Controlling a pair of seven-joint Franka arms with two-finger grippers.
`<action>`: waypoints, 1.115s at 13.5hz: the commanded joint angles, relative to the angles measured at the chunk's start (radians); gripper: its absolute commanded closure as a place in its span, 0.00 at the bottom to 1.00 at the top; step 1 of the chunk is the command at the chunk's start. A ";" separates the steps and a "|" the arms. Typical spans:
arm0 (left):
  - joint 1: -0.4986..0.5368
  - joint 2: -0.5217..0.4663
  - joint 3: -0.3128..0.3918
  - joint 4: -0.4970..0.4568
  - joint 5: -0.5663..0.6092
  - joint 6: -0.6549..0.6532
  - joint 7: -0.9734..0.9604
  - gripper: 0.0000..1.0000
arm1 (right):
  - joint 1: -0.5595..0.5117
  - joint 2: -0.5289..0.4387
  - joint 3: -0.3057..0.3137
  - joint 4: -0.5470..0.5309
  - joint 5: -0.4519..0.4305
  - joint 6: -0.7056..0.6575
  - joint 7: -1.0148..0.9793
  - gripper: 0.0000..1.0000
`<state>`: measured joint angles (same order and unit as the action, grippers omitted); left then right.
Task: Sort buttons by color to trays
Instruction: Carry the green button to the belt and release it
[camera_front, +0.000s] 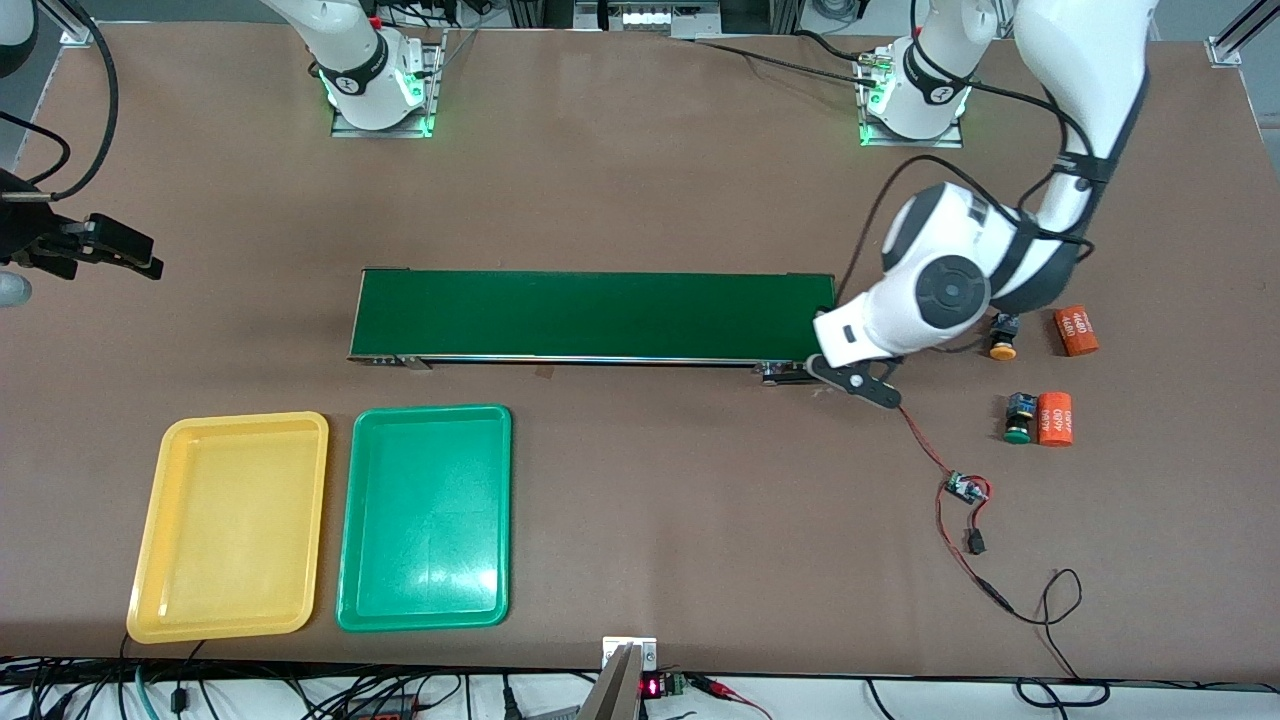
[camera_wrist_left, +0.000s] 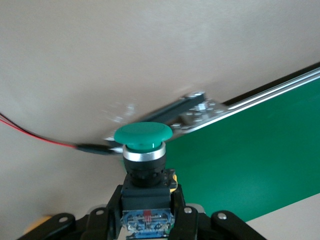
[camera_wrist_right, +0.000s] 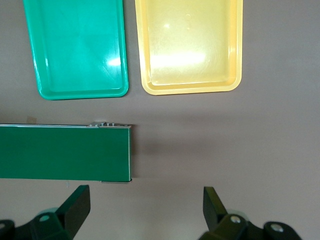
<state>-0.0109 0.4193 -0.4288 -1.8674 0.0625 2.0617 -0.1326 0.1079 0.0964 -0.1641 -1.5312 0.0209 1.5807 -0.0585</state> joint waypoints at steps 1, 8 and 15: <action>-0.082 0.010 -0.028 -0.012 0.005 0.000 -0.238 0.79 | -0.004 -0.017 -0.005 -0.012 -0.006 -0.013 -0.004 0.00; -0.155 0.053 -0.028 -0.019 0.020 0.084 -0.458 0.07 | -0.004 -0.018 -0.002 -0.012 -0.004 -0.016 -0.009 0.00; -0.006 0.004 -0.019 0.057 0.022 -0.035 -0.446 0.00 | -0.001 -0.024 0.000 -0.006 -0.006 -0.034 -0.011 0.00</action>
<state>-0.0969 0.4534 -0.4428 -1.8514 0.0656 2.1040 -0.5754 0.1070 0.0937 -0.1675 -1.5311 0.0209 1.5605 -0.0585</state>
